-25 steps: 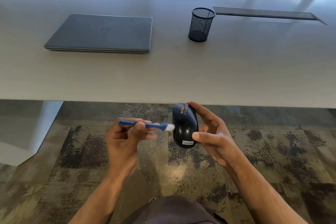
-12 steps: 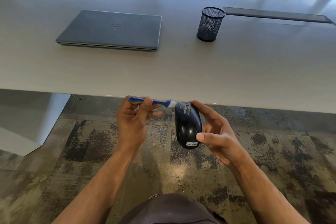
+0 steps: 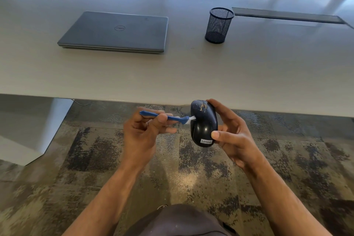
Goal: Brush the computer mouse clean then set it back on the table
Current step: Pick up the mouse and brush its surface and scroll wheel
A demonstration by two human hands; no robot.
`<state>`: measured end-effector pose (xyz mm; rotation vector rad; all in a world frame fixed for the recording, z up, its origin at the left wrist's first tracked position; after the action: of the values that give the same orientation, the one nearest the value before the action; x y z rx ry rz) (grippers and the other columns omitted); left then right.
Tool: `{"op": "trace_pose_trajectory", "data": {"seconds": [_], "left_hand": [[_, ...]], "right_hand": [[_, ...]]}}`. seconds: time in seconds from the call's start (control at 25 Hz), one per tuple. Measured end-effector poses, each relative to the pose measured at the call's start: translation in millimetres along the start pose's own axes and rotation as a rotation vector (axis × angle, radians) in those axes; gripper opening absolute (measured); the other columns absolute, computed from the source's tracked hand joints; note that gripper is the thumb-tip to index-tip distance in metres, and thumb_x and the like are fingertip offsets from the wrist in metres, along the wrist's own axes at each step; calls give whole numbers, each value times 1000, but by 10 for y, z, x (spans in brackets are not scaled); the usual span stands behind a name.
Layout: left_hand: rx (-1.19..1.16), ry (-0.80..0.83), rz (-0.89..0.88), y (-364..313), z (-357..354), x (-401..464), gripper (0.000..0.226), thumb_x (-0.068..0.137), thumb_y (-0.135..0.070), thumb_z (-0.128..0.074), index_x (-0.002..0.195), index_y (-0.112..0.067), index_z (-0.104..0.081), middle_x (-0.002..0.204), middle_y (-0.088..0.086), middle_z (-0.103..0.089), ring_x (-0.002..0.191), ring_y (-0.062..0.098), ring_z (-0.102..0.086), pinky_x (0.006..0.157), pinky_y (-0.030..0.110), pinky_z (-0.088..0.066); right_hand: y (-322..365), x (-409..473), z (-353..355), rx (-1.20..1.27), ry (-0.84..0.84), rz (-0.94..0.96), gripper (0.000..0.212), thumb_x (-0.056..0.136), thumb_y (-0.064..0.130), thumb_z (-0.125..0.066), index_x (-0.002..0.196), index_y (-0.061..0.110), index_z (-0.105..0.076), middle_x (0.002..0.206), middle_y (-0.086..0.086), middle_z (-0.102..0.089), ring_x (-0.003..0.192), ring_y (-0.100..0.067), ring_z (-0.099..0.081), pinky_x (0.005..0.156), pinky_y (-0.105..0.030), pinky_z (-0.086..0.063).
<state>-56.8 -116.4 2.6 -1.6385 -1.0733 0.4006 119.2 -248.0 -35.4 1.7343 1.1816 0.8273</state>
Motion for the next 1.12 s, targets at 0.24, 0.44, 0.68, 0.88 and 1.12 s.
{"op": "trace_pose_trajectory", "data": {"seconds": [0.24, 0.44, 0.68, 0.88, 1.12], "left_hand": [[28, 124, -25, -57, -47, -137, 7, 83, -27, -76, 88, -23, -73, 88, 5, -76, 82, 32, -75, 63, 33, -62], [101, 119, -32, -85, 12, -174, 24, 82, -1, -63, 86, -22, -73, 87, 5, -76, 84, 31, -75, 64, 34, -62], [101, 130, -143, -330, -116, -107, 24, 85, -3, -66, 89, -25, -72, 88, -3, -77, 83, 23, -76, 65, 31, -62], [107, 241, -113, -267, -164, -182, 16, 87, -7, -71, 92, -21, -72, 91, 2, -76, 86, 32, -75, 68, 35, -62], [4, 174, -9, -125, 27, -76, 11, 85, -31, -76, 91, -22, -72, 88, 5, -76, 82, 29, -76, 67, 32, -62]], "right_hand": [[88, 3, 84, -9, -55, 27, 88, 71, -3, -73, 151, 5, -39, 146, -3, -59, 95, -28, -77, 85, -44, -62], [129, 7, 66, -18, -67, 39, 89, 70, -2, -74, 151, 6, -39, 146, 0, -60, 95, -28, -77, 82, -45, -62], [76, 12, -23, -34, -46, 28, 91, 68, -3, -76, 151, 7, -40, 144, 0, -61, 93, -29, -77, 85, -42, -62], [121, 34, -49, -16, -39, 44, 90, 68, -1, -75, 150, 5, -40, 146, 0, -59, 92, -26, -77, 83, -40, -63], [62, 41, -194, 5, 41, 30, 88, 71, -8, -71, 152, 1, -37, 150, -7, -55, 96, -28, -77, 88, -40, -61]]}}
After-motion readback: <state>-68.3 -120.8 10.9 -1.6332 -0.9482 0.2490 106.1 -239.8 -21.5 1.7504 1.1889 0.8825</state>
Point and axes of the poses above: each hand's wrist, its own x-axis towards the middle knuckle, its own z-axis out of the back of the hand, y = z × x, the point moved 9 cm from there along x, towards the middle knuckle
